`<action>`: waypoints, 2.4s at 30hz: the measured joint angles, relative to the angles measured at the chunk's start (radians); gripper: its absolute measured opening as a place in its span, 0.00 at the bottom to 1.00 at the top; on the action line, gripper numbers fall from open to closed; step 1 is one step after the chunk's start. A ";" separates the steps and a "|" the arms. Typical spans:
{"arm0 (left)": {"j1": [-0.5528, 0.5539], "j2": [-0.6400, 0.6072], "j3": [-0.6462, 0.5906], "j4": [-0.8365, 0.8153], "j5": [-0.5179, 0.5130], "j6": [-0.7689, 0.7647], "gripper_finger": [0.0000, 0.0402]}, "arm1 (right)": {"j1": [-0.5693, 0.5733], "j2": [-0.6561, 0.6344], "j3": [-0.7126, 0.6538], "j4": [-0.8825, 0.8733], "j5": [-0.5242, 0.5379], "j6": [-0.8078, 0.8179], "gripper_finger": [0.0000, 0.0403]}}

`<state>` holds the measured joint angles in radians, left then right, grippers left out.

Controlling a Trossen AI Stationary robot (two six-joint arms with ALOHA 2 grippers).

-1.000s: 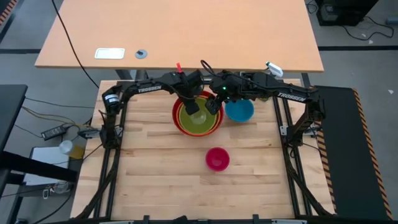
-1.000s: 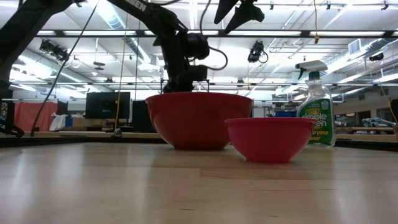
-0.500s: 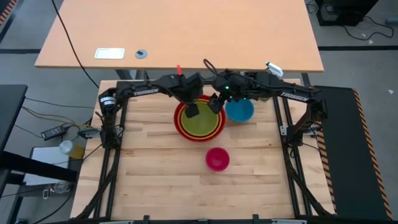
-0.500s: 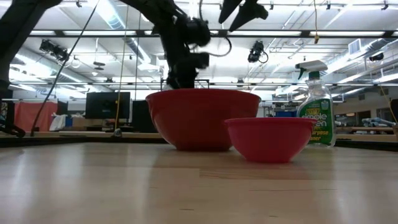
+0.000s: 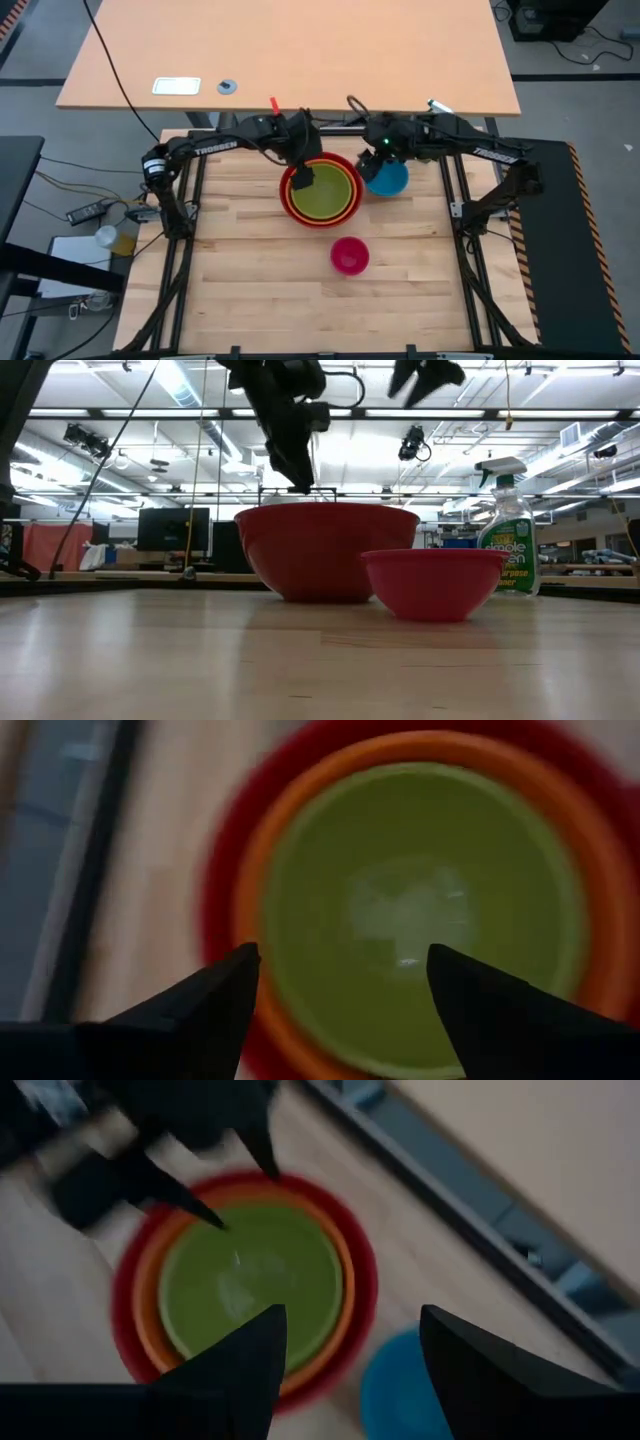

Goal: Nest bowls inside each other
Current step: Stack the blue bowl on top of the green bowl

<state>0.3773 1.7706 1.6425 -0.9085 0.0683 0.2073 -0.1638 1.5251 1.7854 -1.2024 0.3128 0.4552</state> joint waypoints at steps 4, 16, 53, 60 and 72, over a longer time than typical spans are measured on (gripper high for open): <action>-0.033 -0.045 -0.072 0.067 0.051 -0.007 0.71 | -0.012 -0.097 -0.194 0.005 -0.059 0.069 0.58; -0.093 -0.378 -0.447 0.479 -0.030 -0.325 0.55 | -0.208 -0.347 -0.764 0.067 -0.130 0.373 0.57; -0.108 -0.431 -0.459 0.457 -0.029 -0.407 0.51 | -0.470 -0.109 -1.113 0.780 -0.200 0.347 0.04; -0.114 -0.471 -0.459 0.487 -0.019 -0.409 0.51 | -0.465 -0.130 -1.076 0.720 -0.177 0.319 0.04; -0.103 -0.524 -0.458 0.534 -0.023 -0.368 0.51 | -0.443 -0.301 -0.865 0.460 0.056 0.221 0.04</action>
<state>0.2743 1.2469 1.1843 -0.3741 0.0454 -0.1604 -0.6068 1.2242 0.9207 -0.7429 0.3690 0.6760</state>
